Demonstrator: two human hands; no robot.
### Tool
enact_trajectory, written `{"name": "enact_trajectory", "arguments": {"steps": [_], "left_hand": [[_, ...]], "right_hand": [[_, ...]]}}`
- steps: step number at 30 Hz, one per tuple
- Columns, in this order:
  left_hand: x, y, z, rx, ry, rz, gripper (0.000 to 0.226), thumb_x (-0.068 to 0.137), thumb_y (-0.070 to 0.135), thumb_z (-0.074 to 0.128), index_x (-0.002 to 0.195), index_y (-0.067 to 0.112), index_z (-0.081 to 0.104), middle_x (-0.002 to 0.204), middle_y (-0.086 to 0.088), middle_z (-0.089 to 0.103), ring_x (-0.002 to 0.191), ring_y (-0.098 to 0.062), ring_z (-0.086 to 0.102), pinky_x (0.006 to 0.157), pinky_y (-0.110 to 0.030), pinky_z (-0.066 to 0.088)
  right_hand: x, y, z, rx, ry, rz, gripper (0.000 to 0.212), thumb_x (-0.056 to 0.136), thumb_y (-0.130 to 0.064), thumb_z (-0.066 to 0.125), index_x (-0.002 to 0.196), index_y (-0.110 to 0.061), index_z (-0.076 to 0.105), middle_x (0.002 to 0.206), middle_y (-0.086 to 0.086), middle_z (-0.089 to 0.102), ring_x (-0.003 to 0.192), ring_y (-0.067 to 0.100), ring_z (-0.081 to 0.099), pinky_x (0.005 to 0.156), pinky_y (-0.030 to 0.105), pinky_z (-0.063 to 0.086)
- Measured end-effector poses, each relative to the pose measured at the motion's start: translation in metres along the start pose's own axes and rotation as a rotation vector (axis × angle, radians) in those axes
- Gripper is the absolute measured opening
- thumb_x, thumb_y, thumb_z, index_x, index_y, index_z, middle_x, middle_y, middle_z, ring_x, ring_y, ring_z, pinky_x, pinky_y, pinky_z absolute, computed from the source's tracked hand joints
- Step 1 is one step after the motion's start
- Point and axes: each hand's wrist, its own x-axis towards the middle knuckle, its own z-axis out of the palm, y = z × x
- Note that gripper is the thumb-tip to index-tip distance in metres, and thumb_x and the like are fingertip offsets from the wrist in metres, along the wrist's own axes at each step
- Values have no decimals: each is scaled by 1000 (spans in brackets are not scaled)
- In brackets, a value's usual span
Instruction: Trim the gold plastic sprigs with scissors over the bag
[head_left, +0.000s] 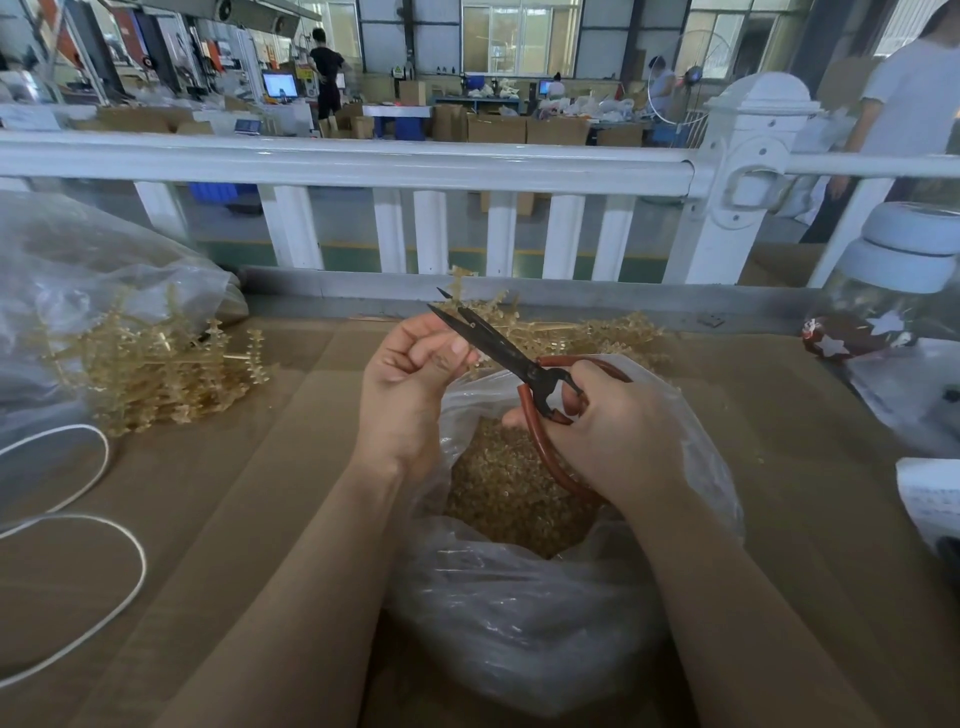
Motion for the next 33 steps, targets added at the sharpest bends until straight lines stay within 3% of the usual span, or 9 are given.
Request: {"name": "enact_trajectory", "arguments": {"steps": [6, 14, 19, 24, 27, 33], "left_hand": [[2, -1, -2, -2, -10, -2, 26, 76, -2, 64, 101, 1, 58, 74, -2, 72, 66, -9, 64, 70, -19, 55], [1, -2, 0, -28, -23, 28, 28, 74, -5, 64, 102, -1, 59, 71, -1, 72, 67, -10, 69, 66, -21, 55], [4, -3, -4, 82, -20, 82, 32, 78, -10, 64, 109, -4, 56, 68, -4, 71, 64, -15, 69, 65, -28, 57], [8, -5, -9, 170, -18, 121, 37, 78, -8, 67, 114, -5, 55, 72, -2, 73, 69, -16, 71, 71, -30, 57], [8, -6, -10, 159, -29, 124, 41, 77, -5, 68, 116, -5, 54, 73, -2, 74, 70, -15, 71, 72, -30, 57], [9, -5, -13, 124, -40, 93, 43, 76, -1, 68, 117, -2, 56, 75, -2, 74, 71, -14, 70, 75, -31, 56]], "right_hand": [[0, 1, 1, 31, -22, 0, 61, 74, -89, 41, 63, -29, 42, 53, -17, 38, 45, 3, 36, 47, 13, 25], [1, 5, 2, -1, -5, -9, 75, 73, -96, 27, 68, -26, 53, 58, -13, 50, 50, 7, 47, 48, 23, 46], [2, 3, 0, -14, -31, 27, 71, 71, -95, 26, 69, -29, 52, 60, -17, 48, 51, 2, 44, 49, 13, 39], [2, 0, -4, -28, -105, 47, 69, 66, -93, 33, 71, -27, 54, 61, -14, 51, 54, 4, 48, 52, 11, 37], [2, -3, -8, -52, -90, 29, 60, 69, -90, 37, 66, -31, 47, 58, -16, 45, 50, 1, 42, 48, 9, 27], [4, -4, -5, -10, -116, 46, 71, 67, -93, 31, 66, -25, 51, 56, -14, 46, 49, 5, 43, 48, 18, 38]]}}
